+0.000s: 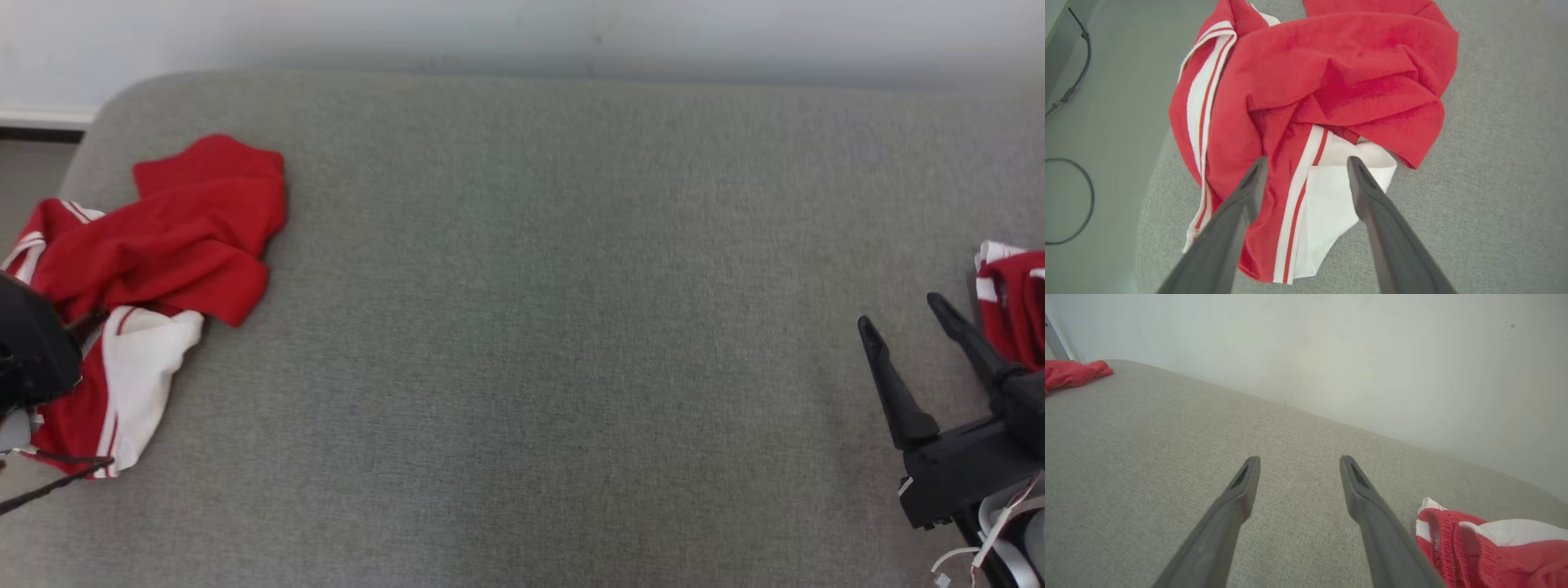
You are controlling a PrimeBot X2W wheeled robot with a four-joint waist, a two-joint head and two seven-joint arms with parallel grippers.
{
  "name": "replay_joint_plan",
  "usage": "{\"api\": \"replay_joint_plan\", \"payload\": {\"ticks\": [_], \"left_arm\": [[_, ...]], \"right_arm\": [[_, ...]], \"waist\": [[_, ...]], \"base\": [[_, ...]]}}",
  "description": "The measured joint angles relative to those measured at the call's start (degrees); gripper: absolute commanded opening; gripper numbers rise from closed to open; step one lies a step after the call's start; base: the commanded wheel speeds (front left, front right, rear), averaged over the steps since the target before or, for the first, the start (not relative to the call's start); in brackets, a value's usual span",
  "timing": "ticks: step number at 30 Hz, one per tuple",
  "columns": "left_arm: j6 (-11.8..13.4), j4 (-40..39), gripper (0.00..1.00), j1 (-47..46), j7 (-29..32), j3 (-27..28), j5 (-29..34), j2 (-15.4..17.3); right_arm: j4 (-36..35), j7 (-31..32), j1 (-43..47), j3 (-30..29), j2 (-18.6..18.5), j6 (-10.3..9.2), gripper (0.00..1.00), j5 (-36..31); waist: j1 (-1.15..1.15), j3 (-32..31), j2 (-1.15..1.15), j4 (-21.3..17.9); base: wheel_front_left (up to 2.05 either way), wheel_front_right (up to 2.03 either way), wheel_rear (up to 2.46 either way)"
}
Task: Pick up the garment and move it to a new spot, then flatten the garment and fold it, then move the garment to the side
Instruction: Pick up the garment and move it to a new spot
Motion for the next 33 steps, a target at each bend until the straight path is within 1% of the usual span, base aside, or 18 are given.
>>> {"api": "replay_joint_plan", "payload": {"ticks": [7,12,14,20,21,22,23,27,33], "left_arm": [[0.0,2.98,1.0,-3.57,4.42,-2.47,-0.38,0.01],[-0.01,6.3,1.0,-4.12,7.26,-4.02,-0.4,-0.25],[0.0,7.17,1.0,-4.25,8.2,-4.46,-0.46,-0.53],[-0.01,9.04,1.0,-6.27,8.6,-4.67,-2.22,-1.0],[-0.01,8.93,1.0,-6.47,8.54,-5.41,-2.31,-0.92],[0.0,8.46,0.88,-6.5,7.67,-5.94,-2.31,-0.9],[-0.01,8.13,0.0,-6.57,6.92,-6.2,-2.31,-0.96],[-0.01,6.68,0.0,-6.98,4.8,-8.37,-2.5,-0.91],[-0.01,2.04,0.0,-11.79,-0.83,-9.87,-4.49,-0.44]], "right_arm": [[-3.67,1.99,-0.1,-1.47,-1.31,-0.56,1.0,-0.76],[-5.0,3.49,-0.24,-2.03,-1.89,-0.6,1.0,-0.82],[-5.32,3.99,-0.25,-2.27,-1.96,-1.04,1.0,-0.97],[-7.38,5.5,-0.17,-2.87,-2.19,-1.1,1.0,-1.35],[-7.57,5.52,-0.13,-2.96,-2.19,-1.1,1.0,-1.37],[-7.65,5.71,-0.08,-3.05,-2.19,-1.11,1.0,-1.37],[-7.83,6.01,0.01,-3.24,-2.2,-1.23,1.0,-1.37],[-7.84,6.47,-0.05,-3.68,-2.14,-1.53,1.0,-1.37],[-6.16,6.34,-1.9,-2.88,-0.11,-1.53,1.0,-1.35]], "waist": [[0.0,4.97,0.0,-1.28],[0.0,7.58,0.0,-1.47],[0.0,8.23,0.0,-1.46],[-0.01,9.27,0.0,-1.34],[-0.01,9.43,0.0,-1.34],[-0.01,9.56,0.0,-1.32],[-0.01,9.66,0.0,-1.27],[-0.01,9.86,0.01,-0.84],[-0.01,8.38,0.0,-0.72]], "base": [[0.0,0.0,0.0],[0.0,0.0,0.0],[0.0,0.0,0.0],[0.0,0.0,0.0],[0.0,0.0,0.0],[0.0,0.0,0.0],[0.0,0.0,0.0],[0.0,0.0,0.0],[0.0,0.0,0.0]]}}
